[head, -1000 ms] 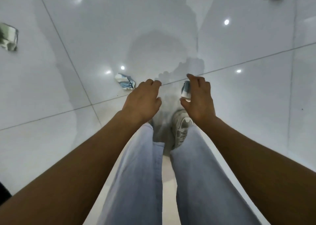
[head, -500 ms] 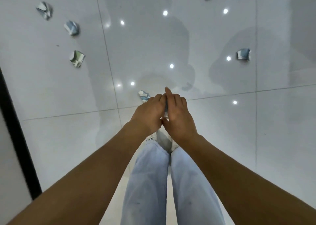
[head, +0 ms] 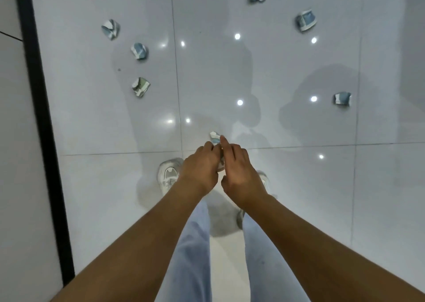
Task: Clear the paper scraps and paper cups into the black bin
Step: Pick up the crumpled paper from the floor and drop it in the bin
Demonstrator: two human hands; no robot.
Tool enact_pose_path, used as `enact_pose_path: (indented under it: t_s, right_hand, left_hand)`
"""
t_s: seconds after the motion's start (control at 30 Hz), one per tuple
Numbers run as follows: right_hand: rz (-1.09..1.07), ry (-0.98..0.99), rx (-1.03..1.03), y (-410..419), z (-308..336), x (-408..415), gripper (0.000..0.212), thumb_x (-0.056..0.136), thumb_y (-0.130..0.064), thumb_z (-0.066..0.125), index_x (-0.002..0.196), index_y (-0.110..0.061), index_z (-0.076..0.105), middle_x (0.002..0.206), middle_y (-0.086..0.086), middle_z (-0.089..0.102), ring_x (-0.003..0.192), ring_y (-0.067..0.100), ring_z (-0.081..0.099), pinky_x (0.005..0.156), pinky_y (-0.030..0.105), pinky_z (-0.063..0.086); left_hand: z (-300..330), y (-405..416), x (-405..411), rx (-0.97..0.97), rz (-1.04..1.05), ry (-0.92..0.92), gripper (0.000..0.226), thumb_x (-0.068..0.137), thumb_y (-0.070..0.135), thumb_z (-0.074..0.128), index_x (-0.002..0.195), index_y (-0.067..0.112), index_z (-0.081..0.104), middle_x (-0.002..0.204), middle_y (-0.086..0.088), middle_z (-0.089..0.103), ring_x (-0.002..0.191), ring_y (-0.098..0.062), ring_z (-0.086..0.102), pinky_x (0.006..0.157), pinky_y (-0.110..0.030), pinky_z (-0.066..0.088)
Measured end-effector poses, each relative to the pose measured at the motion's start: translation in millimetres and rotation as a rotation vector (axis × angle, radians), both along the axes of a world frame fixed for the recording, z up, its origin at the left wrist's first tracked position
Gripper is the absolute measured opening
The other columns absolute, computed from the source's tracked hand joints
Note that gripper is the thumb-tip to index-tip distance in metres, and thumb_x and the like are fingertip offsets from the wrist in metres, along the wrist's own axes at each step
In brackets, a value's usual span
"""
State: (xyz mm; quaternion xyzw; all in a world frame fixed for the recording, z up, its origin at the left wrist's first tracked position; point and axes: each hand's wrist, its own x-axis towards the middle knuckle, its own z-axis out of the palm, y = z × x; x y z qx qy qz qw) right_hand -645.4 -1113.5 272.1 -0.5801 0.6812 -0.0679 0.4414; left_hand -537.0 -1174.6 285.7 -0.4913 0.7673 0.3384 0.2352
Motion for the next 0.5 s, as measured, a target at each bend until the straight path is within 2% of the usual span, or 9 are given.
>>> enact_pose_path:
  t_s: [0.1,0.23,0.33,0.5]
  right_hand:
    - [-0.006,0.13,0.031,-6.2,-12.2,23.0,0.085,0.08,0.001,0.063,0.152,-0.013,0.019,0.143,0.01,0.038,0.121,0.024,0.041,0.089,0.029,0.047]
    - [-0.09,0.242,0.125,-19.4,-26.6,46.3,0.074,0.085,-0.009,0.062,0.148,-0.013,0.024,0.144,0.011,0.036,0.124,0.026,0.039,0.091,0.03,0.046]
    - [-0.133,0.292,0.2,-26.8,-34.4,59.3,0.068,0.087,-0.01,0.058,0.147,-0.012,0.026,0.141,0.011,0.036,0.123,0.027,0.039,0.09,0.033,0.045]
    - [-0.23,0.303,0.239,-36.9,-72.1,79.6,0.061,0.087,-0.012,0.06,0.143,-0.012,0.034,0.137,0.011,0.04,0.121,0.028,0.04,0.087,0.036,0.046]
  left_hand:
    - [-8.9,-15.7,32.5,-0.018,0.0,-0.065,0.059,0.085,0.013,0.066,0.137,0.019,0.037,0.126,-0.004,0.049,0.108,-0.021,0.052,0.084,-0.03,0.051]
    - [-17.2,-37.9,82.2,-0.003,-0.07,-0.078,0.054,0.085,0.01,0.061,0.134,0.016,0.038,0.124,-0.005,0.048,0.109,-0.022,0.05,0.072,-0.028,0.042]
    - [-21.8,-51.9,117.5,-0.001,-0.118,-0.084,0.053,0.085,0.01,0.059,0.134,0.015,0.038,0.123,-0.005,0.047,0.109,-0.023,0.049,0.07,-0.028,0.038]
    - [-59.0,-70.9,163.0,0.016,-0.092,-0.074,0.045,0.085,0.011,0.06,0.127,0.014,0.044,0.116,-0.005,0.05,0.102,-0.022,0.05,0.067,-0.031,0.04]
